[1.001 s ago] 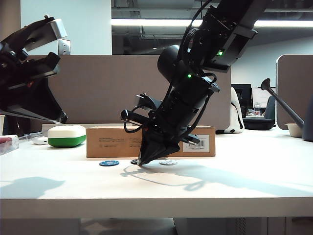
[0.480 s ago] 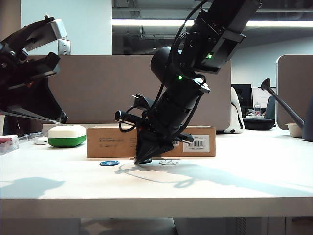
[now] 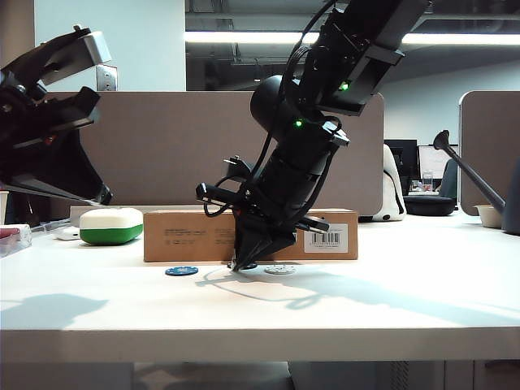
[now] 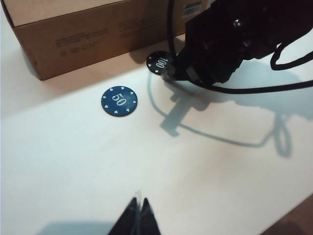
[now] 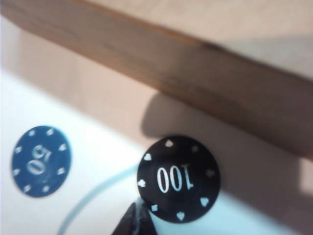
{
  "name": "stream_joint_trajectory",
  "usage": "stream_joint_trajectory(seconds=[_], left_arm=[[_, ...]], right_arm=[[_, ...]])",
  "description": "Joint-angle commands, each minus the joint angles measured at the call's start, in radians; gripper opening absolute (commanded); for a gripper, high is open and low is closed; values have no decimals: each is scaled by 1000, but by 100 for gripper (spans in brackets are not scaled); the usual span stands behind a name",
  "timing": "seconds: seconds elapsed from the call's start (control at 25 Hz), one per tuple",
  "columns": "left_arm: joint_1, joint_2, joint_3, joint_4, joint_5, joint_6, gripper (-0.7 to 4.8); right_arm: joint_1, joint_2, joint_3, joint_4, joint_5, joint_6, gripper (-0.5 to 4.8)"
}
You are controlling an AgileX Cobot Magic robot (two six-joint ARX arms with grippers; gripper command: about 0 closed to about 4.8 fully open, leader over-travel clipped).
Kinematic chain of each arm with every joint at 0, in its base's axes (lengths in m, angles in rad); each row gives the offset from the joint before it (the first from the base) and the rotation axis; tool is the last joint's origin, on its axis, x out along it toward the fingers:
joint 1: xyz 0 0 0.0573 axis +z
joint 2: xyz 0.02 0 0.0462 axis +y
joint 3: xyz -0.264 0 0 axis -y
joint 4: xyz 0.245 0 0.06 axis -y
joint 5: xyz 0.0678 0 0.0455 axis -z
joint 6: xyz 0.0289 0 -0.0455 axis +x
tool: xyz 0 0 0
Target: Push the chip with the highest value in the row forward next to the rectangular box.
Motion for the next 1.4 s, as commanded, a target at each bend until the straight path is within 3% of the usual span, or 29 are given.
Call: stream_joint_trajectory(seconds=[0.04,0.44,0.88,1.4], left_arm=[[1,-2,1,13,-1,4,-5],[1,-2,1,13,-1,4,-5],[1,-2,1,13,-1,4,-5],[1,-2,1,13,-1,4,-5]], right_arm=[[3,0,3,-13,77,3,-10],[3,0,3,-2,135,6,-10],[5,-1,3,31,134,24,-9],[28,-164,5,-68,117,35,-9]])
